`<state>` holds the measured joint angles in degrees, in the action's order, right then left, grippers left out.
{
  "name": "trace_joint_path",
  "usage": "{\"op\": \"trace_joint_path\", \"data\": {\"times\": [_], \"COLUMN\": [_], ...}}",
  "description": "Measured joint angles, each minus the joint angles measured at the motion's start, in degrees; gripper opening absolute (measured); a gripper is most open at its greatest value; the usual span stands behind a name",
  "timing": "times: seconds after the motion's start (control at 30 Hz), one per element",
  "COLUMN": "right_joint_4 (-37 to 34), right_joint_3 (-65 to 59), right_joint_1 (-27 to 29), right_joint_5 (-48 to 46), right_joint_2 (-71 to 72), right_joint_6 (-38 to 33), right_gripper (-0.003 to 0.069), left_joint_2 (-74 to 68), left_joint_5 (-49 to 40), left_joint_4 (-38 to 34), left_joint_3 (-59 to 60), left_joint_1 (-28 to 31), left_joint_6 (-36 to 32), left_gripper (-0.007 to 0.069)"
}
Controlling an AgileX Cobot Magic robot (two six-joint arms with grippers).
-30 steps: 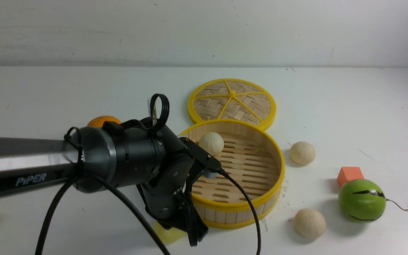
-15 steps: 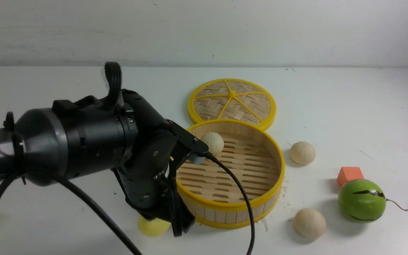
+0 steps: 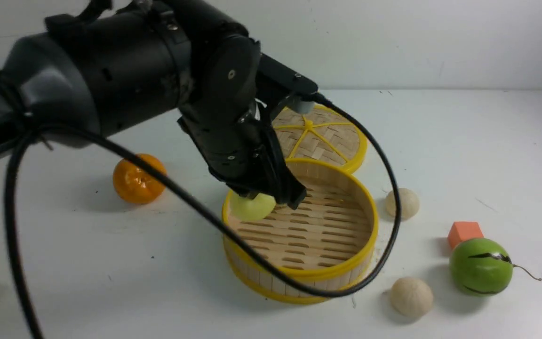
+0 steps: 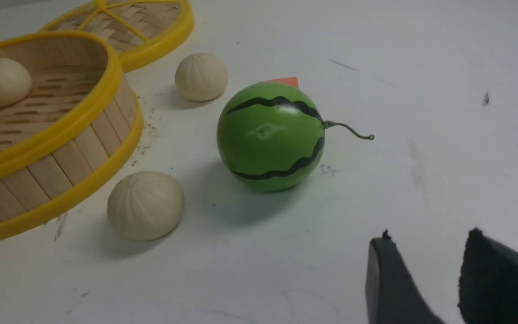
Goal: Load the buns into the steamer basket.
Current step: Use the left arm to put the steamed stuffed bun into the steamer
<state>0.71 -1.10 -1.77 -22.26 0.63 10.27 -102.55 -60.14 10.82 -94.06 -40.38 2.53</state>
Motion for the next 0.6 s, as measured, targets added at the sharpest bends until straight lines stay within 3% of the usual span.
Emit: {"op": "trace_joint_path", "data": {"times": [0.27, 0.6], "right_joint_4": [0.0, 0.0], "right_joint_3": [0.0, 0.0], "right_joint_1": [0.0, 0.0], "right_joint_5": [0.0, 0.0], "right_joint_2": [0.0, 0.0], "right_joint_6": [0.0, 0.0], "right_gripper": [0.024, 0.024], "left_joint_2": [-15.37, -17.56], "left_joint_5": [-3.14, 0.06], "left_joint_4": [0.01, 1.59], "left_joint_3": [-8.52, -8.82], "left_joint_1": [0.0, 0.0], "left_joint_6": [-2.53, -2.53], "left_gripper": [-0.0013, -0.0013]}}
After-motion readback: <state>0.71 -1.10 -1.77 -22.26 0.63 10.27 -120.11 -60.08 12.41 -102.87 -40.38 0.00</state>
